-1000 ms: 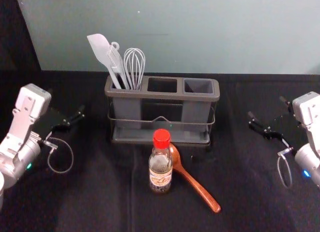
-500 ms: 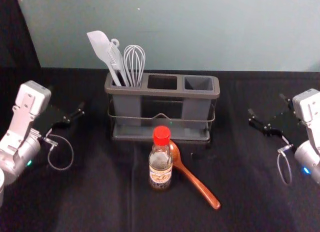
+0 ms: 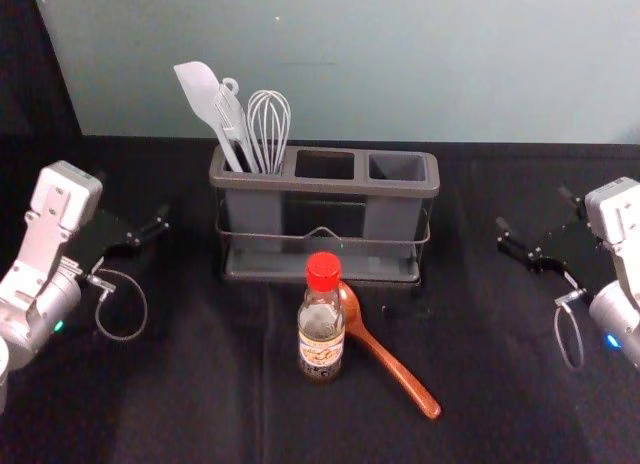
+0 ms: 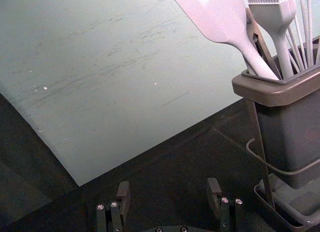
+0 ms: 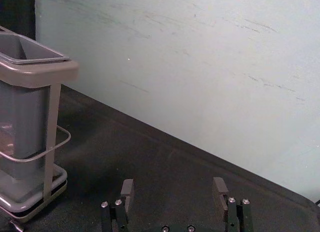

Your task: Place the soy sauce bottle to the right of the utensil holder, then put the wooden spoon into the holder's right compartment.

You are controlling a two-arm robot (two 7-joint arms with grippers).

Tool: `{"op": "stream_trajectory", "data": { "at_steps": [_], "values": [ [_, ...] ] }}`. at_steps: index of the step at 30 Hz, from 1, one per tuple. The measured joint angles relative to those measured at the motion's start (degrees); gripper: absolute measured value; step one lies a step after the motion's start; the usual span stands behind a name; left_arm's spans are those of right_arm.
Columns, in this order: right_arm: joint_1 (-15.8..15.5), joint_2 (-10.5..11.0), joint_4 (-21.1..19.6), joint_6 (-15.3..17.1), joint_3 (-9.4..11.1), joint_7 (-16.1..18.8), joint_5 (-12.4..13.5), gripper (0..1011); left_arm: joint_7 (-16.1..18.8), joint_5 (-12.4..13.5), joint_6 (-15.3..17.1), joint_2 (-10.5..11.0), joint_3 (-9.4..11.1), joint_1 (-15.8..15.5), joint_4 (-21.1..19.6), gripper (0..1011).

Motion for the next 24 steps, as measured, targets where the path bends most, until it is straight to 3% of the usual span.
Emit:
{"op": "stream_trajectory", "data": {
  "at_steps": [9,12,24],
  "values": [
    [0.0,0.0,0.0,0.0,0.0,0.0,0.0,1004,0.0,0.0,0.0,0.0,0.0,0.0,0.0,1005],
    [-0.7,0.5,-0.9,-1.4,0.7,1.0,-0.1,1004,0.0,0.0,0.0,0.0,0.0,0.0,0.0,1005],
    [-7.6,3.9,-8.8,-3.5,6.4,4.9,4.8,1004,0.0,0.0,0.0,0.0,0.0,0.0,0.0,1005]
  ]
}}
